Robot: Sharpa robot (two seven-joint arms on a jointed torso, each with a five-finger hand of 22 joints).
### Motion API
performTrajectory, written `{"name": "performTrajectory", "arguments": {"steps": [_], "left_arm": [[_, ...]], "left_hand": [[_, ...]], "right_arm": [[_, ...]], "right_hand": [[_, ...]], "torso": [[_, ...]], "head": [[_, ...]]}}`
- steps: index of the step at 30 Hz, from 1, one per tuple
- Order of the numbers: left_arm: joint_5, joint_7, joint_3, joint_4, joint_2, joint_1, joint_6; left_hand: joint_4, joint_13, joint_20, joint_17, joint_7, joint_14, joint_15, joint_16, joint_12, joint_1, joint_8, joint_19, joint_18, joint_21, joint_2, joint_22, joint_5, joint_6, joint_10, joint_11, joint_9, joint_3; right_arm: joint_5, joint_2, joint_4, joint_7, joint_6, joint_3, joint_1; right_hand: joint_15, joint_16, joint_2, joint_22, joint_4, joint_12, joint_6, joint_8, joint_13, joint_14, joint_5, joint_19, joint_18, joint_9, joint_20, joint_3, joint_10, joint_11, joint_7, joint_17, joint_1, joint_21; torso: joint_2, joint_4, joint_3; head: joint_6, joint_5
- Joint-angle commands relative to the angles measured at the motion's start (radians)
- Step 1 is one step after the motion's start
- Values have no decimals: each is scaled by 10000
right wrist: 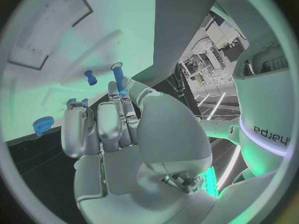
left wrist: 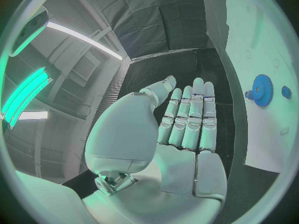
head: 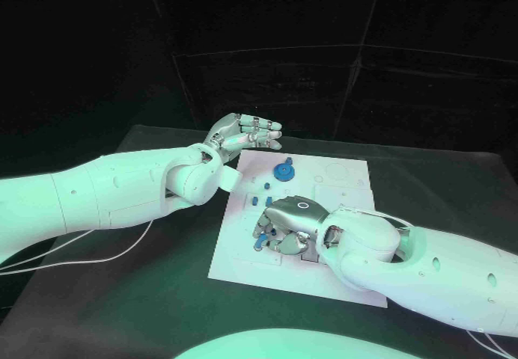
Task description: Assemble the parts on the task board
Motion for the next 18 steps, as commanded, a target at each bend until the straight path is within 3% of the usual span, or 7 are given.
{"name": "performTrajectory", "arguments": {"steps": [1,18], "left_arm": [[18,39,7,-5,22,15,102],[18,29,7,14,11,15,110]], "left_hand": [[34,-13,-23,-14,-17,70,32,-70,-13,-14,61,76,66,-37,42,-9,18,-23,27,-26,11,-8],[34,-13,-23,-14,-17,70,32,-70,-13,-14,61,76,66,-37,42,-9,18,-23,27,-26,11,-8]], "right_arm": [[-335,38,-8,-67,192,-2,6],[-609,186,-106,-402,739,-25,-52]], "right_hand": [[-15,40,-59,513,-5,-50,37,9,6,89,33,-21,-51,10,46,72,42,-4,61,0,-54,0],[-13,26,-66,470,-2,-74,40,2,7,80,25,-58,-39,8,50,78,49,-1,63,-33,-90,-32]], "torso": [[-6,5,-1],[-6,10,-11]], "head": [[-9,14],[-83,33]]}}
